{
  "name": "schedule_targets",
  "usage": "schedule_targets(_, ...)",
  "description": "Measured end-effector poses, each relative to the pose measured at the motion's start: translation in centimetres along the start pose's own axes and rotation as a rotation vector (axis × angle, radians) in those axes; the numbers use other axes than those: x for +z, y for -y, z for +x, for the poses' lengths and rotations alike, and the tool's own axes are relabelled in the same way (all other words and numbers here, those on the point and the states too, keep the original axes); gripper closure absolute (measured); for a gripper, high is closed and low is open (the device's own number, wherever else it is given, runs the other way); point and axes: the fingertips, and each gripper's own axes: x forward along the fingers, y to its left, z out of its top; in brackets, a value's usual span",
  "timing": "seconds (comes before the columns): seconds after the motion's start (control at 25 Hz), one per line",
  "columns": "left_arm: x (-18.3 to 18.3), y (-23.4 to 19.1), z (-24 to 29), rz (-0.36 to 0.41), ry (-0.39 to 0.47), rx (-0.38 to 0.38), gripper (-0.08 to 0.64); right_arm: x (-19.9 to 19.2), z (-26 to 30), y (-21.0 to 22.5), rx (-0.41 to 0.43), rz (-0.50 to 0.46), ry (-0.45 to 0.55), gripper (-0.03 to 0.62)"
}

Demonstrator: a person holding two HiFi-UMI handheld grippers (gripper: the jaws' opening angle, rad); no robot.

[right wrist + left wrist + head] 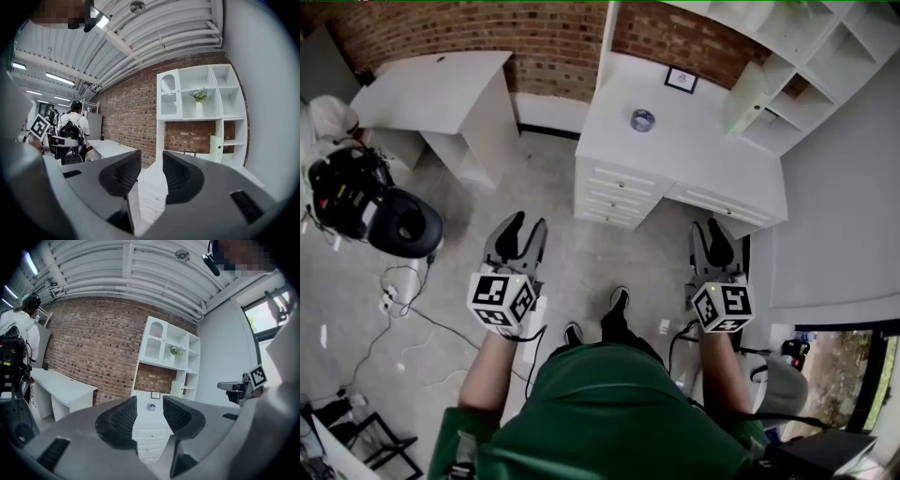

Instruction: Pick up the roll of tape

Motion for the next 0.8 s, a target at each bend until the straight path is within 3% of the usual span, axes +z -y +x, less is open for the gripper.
schedule_targets(0.28, 0.8, 0.5, 4.8, 0.014, -0.017, 0.034, 0.376, -0.6, 5.6, 3.2, 0.052, 0.033, -0.003, 0.448)
schedule_targets(0.8, 1.5, 4.5, 15.6, 0.026, -0.060, 0.092, 0.377, -1.9, 13.3, 13.6, 0.108, 0.100, -0.023, 0.449)
